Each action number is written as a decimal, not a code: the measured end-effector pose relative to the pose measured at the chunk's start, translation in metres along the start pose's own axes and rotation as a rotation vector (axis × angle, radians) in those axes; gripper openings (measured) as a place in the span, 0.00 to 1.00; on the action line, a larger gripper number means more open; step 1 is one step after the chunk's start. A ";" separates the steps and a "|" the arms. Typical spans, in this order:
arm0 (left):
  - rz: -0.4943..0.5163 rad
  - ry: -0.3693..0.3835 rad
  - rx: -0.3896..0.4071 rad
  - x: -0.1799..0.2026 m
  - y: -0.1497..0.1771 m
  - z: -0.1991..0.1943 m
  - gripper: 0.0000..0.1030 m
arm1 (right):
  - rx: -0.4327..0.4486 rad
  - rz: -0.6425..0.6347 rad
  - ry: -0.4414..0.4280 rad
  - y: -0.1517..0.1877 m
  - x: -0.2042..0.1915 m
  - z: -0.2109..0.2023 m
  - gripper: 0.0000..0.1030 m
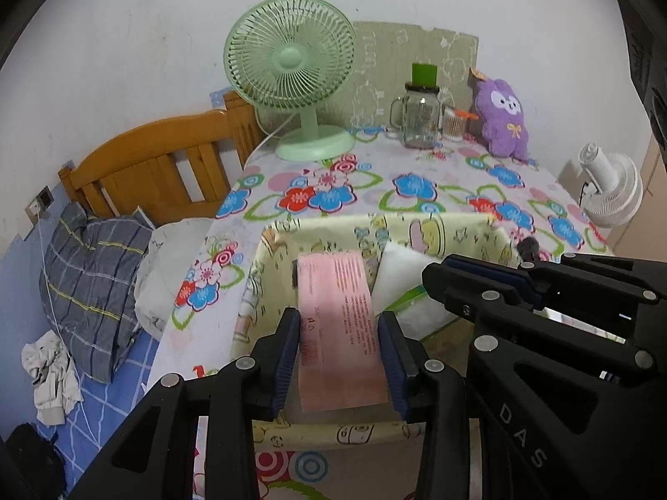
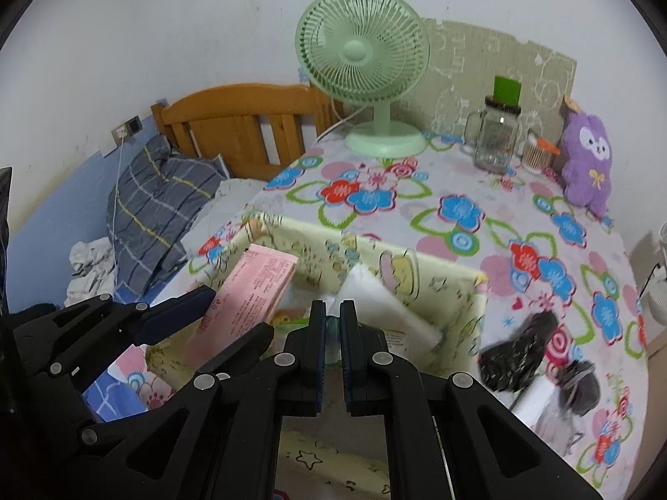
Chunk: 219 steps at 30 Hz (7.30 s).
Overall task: Organize soft objects
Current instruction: 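Carry both held items over the yellow fabric box, then open the right tool to drop the green pack while the left tool releases the pink packet, then move both open tools back over the remaining pile, then grasp the clear plastic tube packet with the right tool, then grasp the white rolled towel with the left tool while the right tool holds the clear packet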
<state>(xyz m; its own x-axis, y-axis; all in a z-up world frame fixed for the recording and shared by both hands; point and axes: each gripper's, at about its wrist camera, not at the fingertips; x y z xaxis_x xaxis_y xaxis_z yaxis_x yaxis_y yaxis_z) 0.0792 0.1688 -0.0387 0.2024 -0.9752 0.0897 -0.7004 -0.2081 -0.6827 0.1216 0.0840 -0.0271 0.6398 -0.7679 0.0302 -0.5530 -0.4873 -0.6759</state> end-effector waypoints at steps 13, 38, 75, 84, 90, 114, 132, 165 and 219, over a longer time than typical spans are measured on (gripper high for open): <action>0.034 0.015 -0.028 0.006 0.013 0.010 0.62 | -0.035 -0.012 0.030 0.018 0.001 0.004 0.11; 0.059 0.067 0.014 0.036 0.023 -0.014 0.90 | 0.037 0.029 0.169 0.041 0.019 -0.042 0.71; 0.095 0.187 0.115 0.135 0.028 -0.064 1.00 | 0.179 0.142 0.347 0.088 0.097 -0.141 1.00; 0.100 0.189 0.118 0.155 0.035 -0.063 1.00 | 0.179 0.154 0.362 0.102 0.111 -0.147 1.00; 0.092 0.199 0.100 0.167 0.043 -0.056 1.00 | 0.170 0.166 0.356 0.115 0.122 -0.145 1.00; 0.124 0.221 0.019 0.207 0.092 -0.009 0.99 | 0.119 0.166 0.360 0.172 0.147 -0.110 1.00; 0.145 0.190 -0.074 0.203 0.109 0.024 0.93 | 0.026 0.241 0.264 0.191 0.157 -0.063 1.00; 0.132 0.205 -0.146 0.178 0.117 0.029 0.85 | -0.095 0.177 0.175 0.183 0.126 -0.034 0.22; 0.180 0.198 -0.136 0.216 0.091 0.064 0.19 | -0.050 0.247 0.259 0.185 0.181 -0.043 0.20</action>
<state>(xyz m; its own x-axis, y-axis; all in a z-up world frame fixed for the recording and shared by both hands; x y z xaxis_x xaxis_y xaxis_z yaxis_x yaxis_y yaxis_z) 0.1030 -0.0562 -0.1280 -0.0614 -0.9902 0.1254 -0.8006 -0.0262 -0.5986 0.1127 -0.1631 -0.1149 0.3310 -0.9417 0.0607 -0.7033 -0.2891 -0.6495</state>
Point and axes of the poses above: each gripper's, at about its wrist camera, not at the fingertips, and z roughly the way its jaws point, x to its right, y to its underside, and after that the axes turned 13 degrees about -z, right-handed
